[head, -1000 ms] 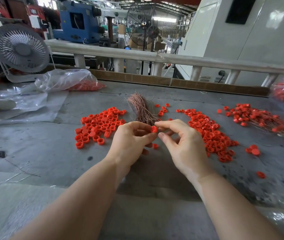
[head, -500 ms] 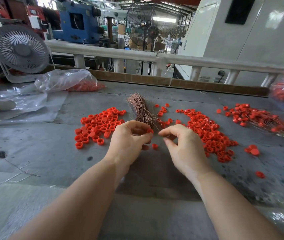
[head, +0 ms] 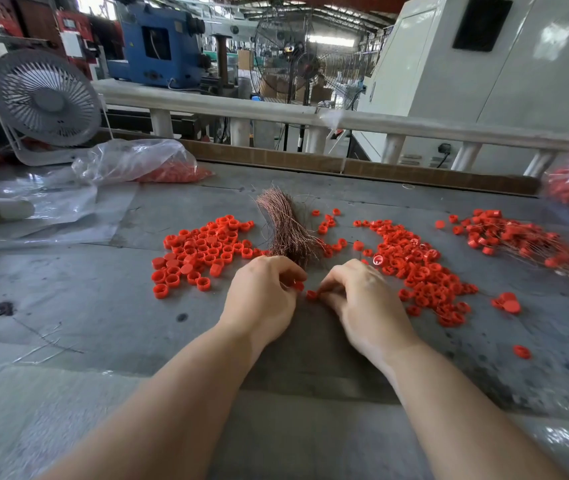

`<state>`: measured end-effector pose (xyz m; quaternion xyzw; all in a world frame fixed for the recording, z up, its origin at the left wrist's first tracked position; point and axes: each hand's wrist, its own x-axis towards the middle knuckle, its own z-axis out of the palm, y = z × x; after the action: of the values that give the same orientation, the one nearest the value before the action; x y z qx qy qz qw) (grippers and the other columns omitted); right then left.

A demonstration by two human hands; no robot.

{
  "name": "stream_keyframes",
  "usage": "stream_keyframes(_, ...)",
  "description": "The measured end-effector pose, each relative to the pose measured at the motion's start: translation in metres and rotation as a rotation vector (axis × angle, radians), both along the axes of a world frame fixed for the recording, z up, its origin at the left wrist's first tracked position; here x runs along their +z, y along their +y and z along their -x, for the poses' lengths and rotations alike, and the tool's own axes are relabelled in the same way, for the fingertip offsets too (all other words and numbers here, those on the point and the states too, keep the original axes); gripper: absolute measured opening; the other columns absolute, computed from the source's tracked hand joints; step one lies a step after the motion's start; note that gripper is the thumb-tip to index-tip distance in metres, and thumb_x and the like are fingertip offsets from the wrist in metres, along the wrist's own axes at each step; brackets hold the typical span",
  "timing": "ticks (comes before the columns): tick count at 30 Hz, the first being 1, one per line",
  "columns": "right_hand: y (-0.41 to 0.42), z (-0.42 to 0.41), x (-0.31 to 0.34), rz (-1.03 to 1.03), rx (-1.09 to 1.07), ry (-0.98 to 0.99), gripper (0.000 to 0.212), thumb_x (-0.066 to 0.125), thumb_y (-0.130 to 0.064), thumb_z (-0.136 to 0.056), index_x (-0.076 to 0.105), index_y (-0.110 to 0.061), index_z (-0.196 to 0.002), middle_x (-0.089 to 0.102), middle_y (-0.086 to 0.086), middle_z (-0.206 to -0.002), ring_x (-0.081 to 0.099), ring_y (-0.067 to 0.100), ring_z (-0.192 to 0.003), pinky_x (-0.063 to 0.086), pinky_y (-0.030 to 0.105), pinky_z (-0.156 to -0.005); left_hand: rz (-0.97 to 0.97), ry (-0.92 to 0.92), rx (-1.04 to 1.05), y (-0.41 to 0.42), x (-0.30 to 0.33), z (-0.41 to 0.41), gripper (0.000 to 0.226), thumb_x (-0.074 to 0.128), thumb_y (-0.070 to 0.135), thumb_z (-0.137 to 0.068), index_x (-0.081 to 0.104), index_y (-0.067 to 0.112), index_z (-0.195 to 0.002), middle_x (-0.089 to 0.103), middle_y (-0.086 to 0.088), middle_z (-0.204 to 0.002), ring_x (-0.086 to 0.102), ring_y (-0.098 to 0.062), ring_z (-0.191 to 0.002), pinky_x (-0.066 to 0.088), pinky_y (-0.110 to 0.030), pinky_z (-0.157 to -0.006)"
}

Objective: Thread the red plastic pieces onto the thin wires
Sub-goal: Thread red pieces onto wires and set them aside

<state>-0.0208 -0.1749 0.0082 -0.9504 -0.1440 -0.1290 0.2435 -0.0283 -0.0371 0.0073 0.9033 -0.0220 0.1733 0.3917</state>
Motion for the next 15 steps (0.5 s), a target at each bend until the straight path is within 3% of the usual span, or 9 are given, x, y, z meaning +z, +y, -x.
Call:
stream_keyframes(3, -0.0007, 0.0006, -0.0007, 0.023, 0.005, 0.003, 0.008, 0.056, -0.015, -0.091, 0.064, -0.016, -0.093, 0.055, 0.002, -0.099, 0.046, 0.020, -0.103, 0.035, 0.031, -0.085, -0.056, -0.016, -0.001, -0.0014, 0.0000, 0.0015, 0.018, 0.064, 0.012, -0.082, 0.071, 0.022, -0.095, 0.062, 0.004, -0.095, 0.057, -0.014, -0.083, 0.033, -0.011, -0.071)
stream_keyframes(9, -0.0006, 0.0004, -0.0002, -0.002, 0.013, 0.000, 0.011, 0.056, -0.014, -0.090, 0.066, -0.014, -0.094, 0.056, 0.003, -0.099, 0.048, 0.021, -0.103, 0.036, 0.031, -0.087, -0.154, 0.000, -0.111, -0.0035, 0.0011, 0.0027, 0.025, 0.066, 0.021, -0.082, 0.069, 0.024, -0.106, 0.048, 0.006, -0.092, 0.053, -0.016, -0.093, 0.034, -0.017, -0.078)
stream_keyframes(15, -0.0006, 0.0007, 0.0021, -0.043, 0.021, 0.027, 0.012, 0.061, -0.012, -0.087, 0.070, -0.018, -0.093, 0.059, 0.001, -0.098, 0.051, 0.020, -0.102, 0.039, 0.033, -0.088, -0.154, 0.012, -0.121, -0.0011, 0.0011, 0.0021, 0.016, 0.067, 0.020, -0.082, 0.072, 0.022, -0.098, 0.051, 0.004, -0.090, 0.054, -0.017, -0.088, 0.034, -0.016, -0.073)
